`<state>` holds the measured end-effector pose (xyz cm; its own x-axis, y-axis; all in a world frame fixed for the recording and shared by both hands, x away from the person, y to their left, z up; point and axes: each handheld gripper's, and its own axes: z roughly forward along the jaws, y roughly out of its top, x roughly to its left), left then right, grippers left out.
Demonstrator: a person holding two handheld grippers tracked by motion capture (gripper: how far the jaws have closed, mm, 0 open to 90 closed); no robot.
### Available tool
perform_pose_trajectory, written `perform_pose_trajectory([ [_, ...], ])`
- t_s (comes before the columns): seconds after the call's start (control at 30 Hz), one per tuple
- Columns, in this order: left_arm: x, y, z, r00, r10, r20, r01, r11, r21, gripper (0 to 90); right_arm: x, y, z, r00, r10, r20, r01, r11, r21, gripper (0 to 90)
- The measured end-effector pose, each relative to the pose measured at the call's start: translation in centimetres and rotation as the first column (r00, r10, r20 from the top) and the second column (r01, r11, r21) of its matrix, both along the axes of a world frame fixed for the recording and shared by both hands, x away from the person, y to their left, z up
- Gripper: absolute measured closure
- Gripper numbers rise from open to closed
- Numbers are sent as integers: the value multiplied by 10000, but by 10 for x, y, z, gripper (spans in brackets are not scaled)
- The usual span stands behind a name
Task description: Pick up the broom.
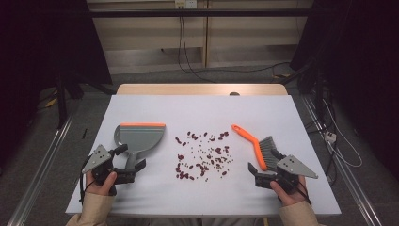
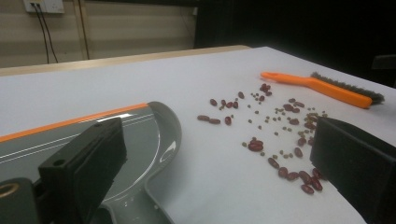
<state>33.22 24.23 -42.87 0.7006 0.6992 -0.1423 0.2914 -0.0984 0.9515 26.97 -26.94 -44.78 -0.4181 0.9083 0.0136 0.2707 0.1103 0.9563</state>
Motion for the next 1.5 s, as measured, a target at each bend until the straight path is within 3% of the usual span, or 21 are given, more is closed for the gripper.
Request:
perform_pose_trajectory([
  [0.27, 0, -1, 1, 10000, -83, 50, 83, 10000, -24, 32, 2, 0, 2, 9999, 166, 31, -166, 9998, 143, 27],
  [0.53, 1, -1, 1, 10000, -11, 68, 12, 9999, -147, 32, 16, -3, 13, 9990, -116, -425, 120, 9999, 82, 27],
  [0.57, 1, -1, 2, 9999, -50, 97, 51, 9999, -104, 32, 21, -4, 17, 9961, -228, -849, 233, 9997, 47, 37],
  [0.73, -1, -1, 2, 9999, -41, 121, 42, 9999, -124, 32, 35, -8, 26, 9837, -342, -1764, 368, 9993, 113, 93],
  [0.8, -1, -1, 3, 9999, -12, 131, 14, 9999, -140, 32, 43, -10, 30, 9742, -473, -2205, 502, 9987, 77, 126],
  [0.9, 0, -1, 4, 9998, 18, 183, -15, 9998, -177, 33, 52, -12, 33, 9671, -664, -2456, 678, 9977, -26, 206],
  [0.93, 0, -2, 4, 9998, 8, 194, -4, 9998, -188, 32, 62, -14, 36, 9626, -872, -2563, 815, 9961, -326, 291],
  [0.97, 0, -2, 3, 9998, -30, 182, 33, 9999, -162, 32, 67, -15, 37, 9575, -878, -2746, 829, 9961, -296, 333],
  [1.0, 0, -2, 3, 9998, -30, 182, 33, 9999, -162, 32, 67, -15, 37, 9575, -878, -2746, 829, 9961, -296, 333],
  [1.03, 1, -3, 3, 9999, -69, 115, 71, 9998, -172, 33, 77, -15, 37, 9403, -895, -3283, 795, 9959, -438, 358],
  [1.1, 2, -4, 2, 9998, -134, 114, 136, 9998, -155, 32, 86, -14, 37, 9299, -814, -3588, 599, 9957, -708, 418],
  [1.17, 2, -5, 2, 9997, -215, 102, 216, 9997, -123, 32, 95, -12, 38, 9108, -886, -4032, 483, 9929, -1092, 448],
  [1.27, 1, -6, 2, 9994, -315, 105, 316, 9994, -105, 32, 107, -10, 40, 8997, -1007, -4247, 332, 9860, -1633, 502],
  [1.3, 1, -5, 2, 9994, -332, 106, 333, 9994, -102, 33, 111, -11, 39, 8941, -1065, -4350, 353, 9850, -1686, 512],
  [1.4, 0, -4, 2, 9995, -310, 102, 311, 9994, -152, 32, 124, -11, 36, 8644, -942, -4938, 173, 9873, -1581, 538],
  [1.43, 0, -3, 2, 9995, -295, 114, 297, 9993, -213, 32, 124, -11, 36, 8644, -942, -4938, 173, 9873, -1581, 538],
  [1.5, 0, -2, 2, 9996, -275, 99, 277, 9994, -204, 32, 131, -9, 32, 8425, -1097, -5274, 203, 9848, -1725, 551],
])
